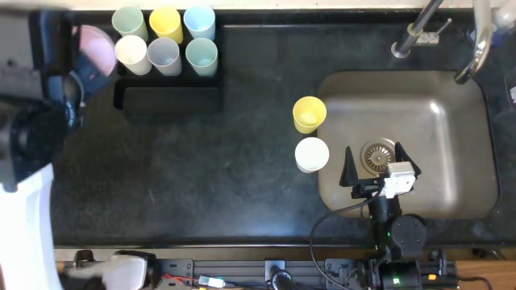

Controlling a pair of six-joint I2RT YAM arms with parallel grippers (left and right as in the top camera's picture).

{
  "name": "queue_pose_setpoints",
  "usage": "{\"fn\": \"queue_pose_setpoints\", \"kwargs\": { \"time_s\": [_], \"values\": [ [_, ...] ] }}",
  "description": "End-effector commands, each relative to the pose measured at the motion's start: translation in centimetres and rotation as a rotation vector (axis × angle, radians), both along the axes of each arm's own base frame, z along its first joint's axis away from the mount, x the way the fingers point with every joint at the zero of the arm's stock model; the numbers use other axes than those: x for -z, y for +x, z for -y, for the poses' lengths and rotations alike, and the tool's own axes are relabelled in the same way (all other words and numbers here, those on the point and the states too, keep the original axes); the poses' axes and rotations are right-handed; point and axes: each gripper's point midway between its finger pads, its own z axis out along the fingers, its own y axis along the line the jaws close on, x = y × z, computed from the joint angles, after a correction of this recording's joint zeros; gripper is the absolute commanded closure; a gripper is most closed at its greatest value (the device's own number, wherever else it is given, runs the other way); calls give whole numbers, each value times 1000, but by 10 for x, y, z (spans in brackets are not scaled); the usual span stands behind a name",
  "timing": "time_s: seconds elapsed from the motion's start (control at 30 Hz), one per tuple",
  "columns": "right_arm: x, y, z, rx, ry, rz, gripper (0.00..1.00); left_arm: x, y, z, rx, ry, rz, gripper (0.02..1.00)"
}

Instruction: Store Cups

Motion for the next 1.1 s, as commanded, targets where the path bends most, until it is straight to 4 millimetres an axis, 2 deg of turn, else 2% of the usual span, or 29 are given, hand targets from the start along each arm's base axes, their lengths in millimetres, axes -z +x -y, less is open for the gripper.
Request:
{"fn": "queue_pose_setpoints", "kwargs": {
  "time_s": [0.03, 0.13, 0.2, 0.4, 0.5, 0.73, 1.1],
  "values": [
    [3, 0, -1, -4, 7, 0, 3, 112, 29, 6, 12, -163, -101, 985],
    [3, 0, -1, -4, 7, 0, 1, 142, 44, 16, 41, -228, -115, 980],
    [3, 0, -1, -4, 7, 0, 3, 152, 50, 17, 35, -234, -158, 985],
    [3, 0, -1, -4, 7, 0, 3, 167, 72, 6, -17, -248, -235, 982],
    [3, 0, -1, -4, 7, 0, 3, 175, 74, -3, -43, -251, -274, 982],
    [3, 0, -1, -4, 7, 0, 3, 198, 62, -28, -120, -272, -369, 982],
    [3, 0, -1, -4, 7, 0, 3, 225, 78, -33, -132, -277, -401, 982]
  ]
}}
